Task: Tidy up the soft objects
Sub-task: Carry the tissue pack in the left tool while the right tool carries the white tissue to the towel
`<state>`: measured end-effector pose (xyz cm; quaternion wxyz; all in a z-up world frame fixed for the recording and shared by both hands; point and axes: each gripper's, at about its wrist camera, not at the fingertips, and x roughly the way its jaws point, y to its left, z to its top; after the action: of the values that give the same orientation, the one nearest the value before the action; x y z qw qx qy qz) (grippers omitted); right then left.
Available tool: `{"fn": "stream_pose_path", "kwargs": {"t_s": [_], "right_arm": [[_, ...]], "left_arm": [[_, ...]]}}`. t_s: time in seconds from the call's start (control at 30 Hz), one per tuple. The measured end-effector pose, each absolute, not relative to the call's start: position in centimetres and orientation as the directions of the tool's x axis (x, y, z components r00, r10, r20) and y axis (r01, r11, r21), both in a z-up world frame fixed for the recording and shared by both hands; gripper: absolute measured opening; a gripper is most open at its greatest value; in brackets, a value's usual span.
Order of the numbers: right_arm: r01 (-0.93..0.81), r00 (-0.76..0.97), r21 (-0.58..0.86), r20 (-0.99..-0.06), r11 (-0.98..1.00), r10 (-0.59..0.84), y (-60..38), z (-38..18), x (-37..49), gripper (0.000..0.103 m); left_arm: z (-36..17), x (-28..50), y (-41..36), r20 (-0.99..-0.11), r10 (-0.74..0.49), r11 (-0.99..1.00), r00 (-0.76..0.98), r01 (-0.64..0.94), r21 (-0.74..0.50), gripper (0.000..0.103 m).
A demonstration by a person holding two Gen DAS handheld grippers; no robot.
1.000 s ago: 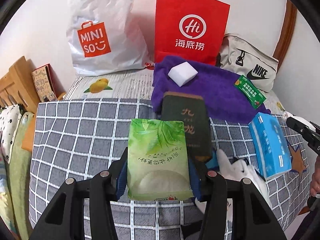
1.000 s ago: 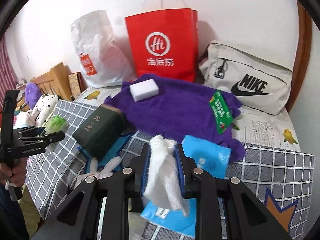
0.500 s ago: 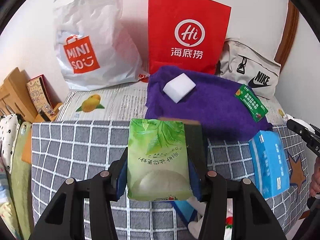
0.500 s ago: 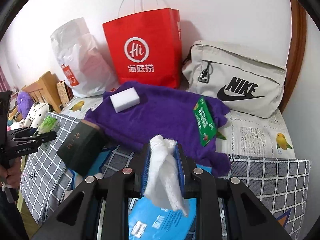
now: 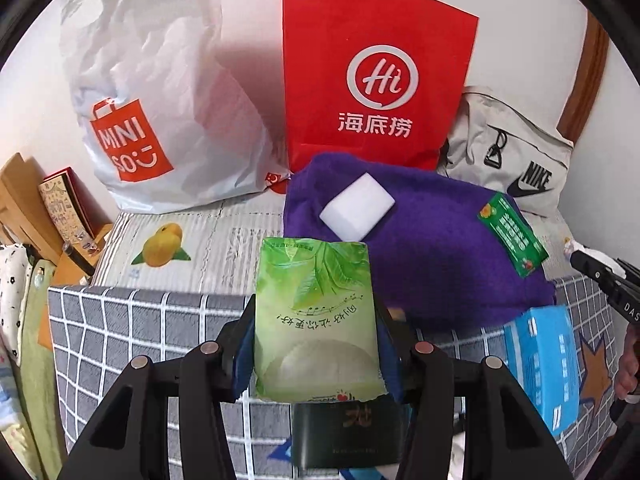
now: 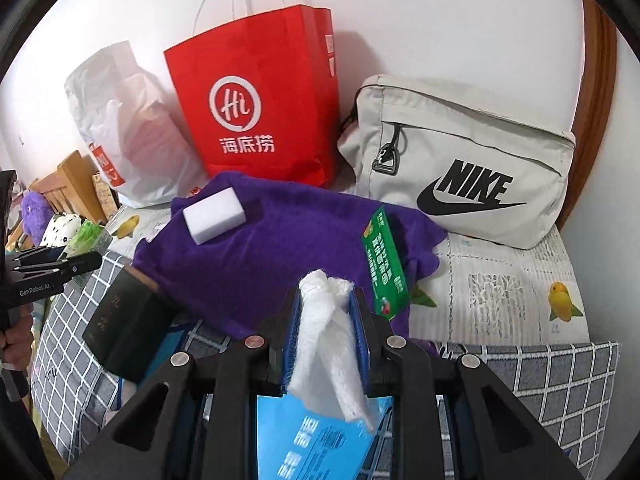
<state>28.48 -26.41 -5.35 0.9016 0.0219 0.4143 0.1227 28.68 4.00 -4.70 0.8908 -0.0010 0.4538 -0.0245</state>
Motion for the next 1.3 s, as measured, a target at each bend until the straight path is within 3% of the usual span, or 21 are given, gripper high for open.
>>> {"fn": "stream_pose_path", "kwargs": {"t_s": [1.3], "right_arm": [[-0.216, 0.468, 0.160, -0.849, 0.963, 0.246, -24.7, -12.5, 37.2, 0.025]], "left_arm": [[-10.4, 39.0, 2.1, -0.887, -0.096, 0.995, 0.452, 0.062, -0.076, 0.049]]}}
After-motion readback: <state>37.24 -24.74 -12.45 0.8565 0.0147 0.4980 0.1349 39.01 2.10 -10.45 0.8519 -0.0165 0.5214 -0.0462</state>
